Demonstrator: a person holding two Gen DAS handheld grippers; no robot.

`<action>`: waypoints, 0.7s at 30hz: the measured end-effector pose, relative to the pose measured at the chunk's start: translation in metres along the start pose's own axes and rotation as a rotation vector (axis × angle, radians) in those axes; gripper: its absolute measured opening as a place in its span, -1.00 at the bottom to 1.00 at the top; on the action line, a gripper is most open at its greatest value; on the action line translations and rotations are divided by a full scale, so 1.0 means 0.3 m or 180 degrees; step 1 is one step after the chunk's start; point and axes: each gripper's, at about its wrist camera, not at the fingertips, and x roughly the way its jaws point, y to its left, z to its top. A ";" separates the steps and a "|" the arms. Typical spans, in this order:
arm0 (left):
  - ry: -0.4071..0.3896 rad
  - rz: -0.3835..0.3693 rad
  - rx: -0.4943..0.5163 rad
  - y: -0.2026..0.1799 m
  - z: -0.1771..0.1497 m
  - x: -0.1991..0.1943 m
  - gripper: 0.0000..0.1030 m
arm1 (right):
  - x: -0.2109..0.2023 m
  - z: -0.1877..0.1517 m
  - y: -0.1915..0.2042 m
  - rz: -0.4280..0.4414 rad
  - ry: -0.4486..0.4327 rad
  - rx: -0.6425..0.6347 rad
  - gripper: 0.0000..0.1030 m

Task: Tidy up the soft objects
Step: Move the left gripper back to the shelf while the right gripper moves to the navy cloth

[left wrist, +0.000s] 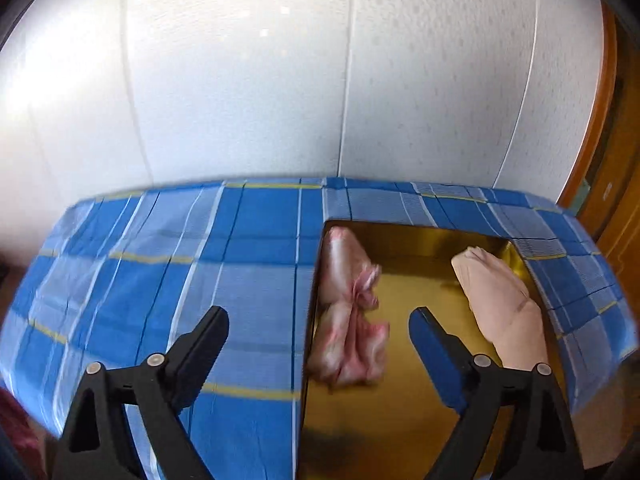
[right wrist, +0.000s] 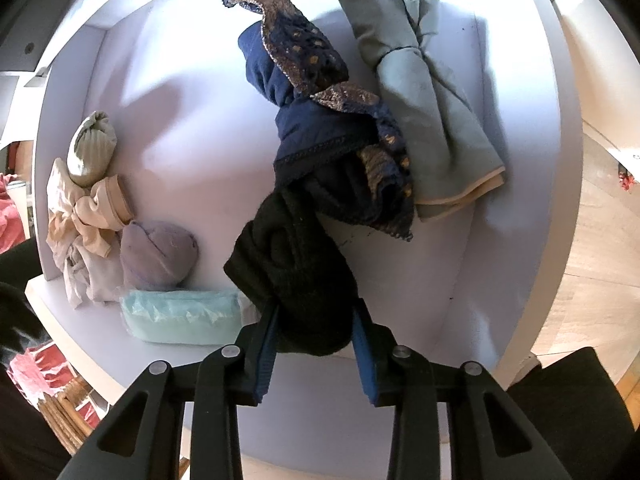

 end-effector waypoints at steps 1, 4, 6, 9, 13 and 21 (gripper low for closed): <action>-0.0008 -0.0017 -0.0051 0.016 -0.032 -0.018 0.81 | 0.001 -0.001 0.006 -0.0008 0.0008 -0.0011 -0.24; -0.0003 -0.0037 -0.0223 0.067 -0.158 -0.058 0.82 | 0.012 -0.007 0.032 -0.0044 0.0074 -0.0104 0.12; 0.0022 -0.0043 -0.0334 0.091 -0.261 -0.085 0.83 | 0.027 -0.017 0.064 -0.0043 0.0163 -0.0229 0.35; 0.0162 -0.0054 -0.0536 0.113 -0.409 -0.087 0.87 | 0.058 -0.037 0.114 -0.0086 0.0337 -0.0439 0.54; 0.0502 -0.0129 -0.0798 0.121 -0.582 -0.037 0.87 | 0.080 -0.045 0.137 -0.0252 0.0387 -0.0499 0.54; 0.1120 -0.0194 -0.0998 0.063 -0.802 0.073 0.87 | 0.100 -0.046 0.112 -0.0438 0.0392 -0.0424 -0.04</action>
